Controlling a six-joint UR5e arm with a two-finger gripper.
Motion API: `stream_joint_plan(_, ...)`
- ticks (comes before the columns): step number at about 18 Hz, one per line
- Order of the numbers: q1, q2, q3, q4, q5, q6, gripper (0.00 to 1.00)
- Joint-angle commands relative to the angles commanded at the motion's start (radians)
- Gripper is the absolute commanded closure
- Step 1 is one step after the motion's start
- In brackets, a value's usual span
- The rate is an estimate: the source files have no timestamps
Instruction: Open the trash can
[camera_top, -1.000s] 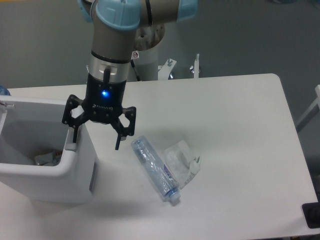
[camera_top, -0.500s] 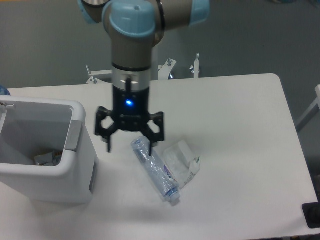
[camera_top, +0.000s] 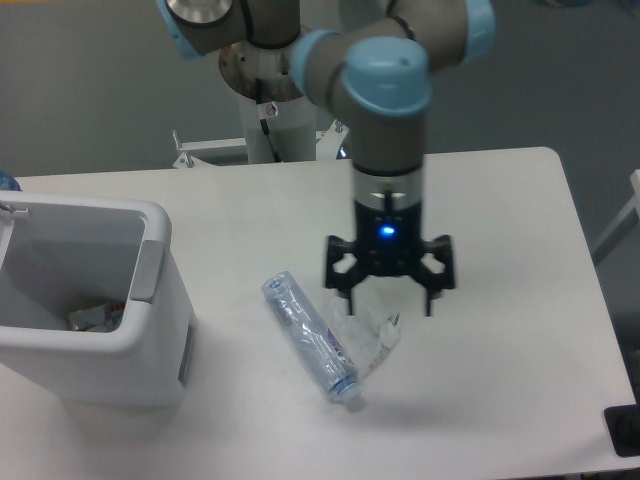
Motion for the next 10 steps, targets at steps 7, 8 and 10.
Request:
stream_joint_plan(7, 0.012, -0.008, -0.021, -0.020, 0.086, 0.260, 0.00)
stream_joint_plan(8, 0.011, -0.008, -0.028, -0.020, 0.098, 0.264, 0.00)
stream_joint_plan(10, 0.009, -0.006, -0.040, -0.018, 0.100, 0.263, 0.00)
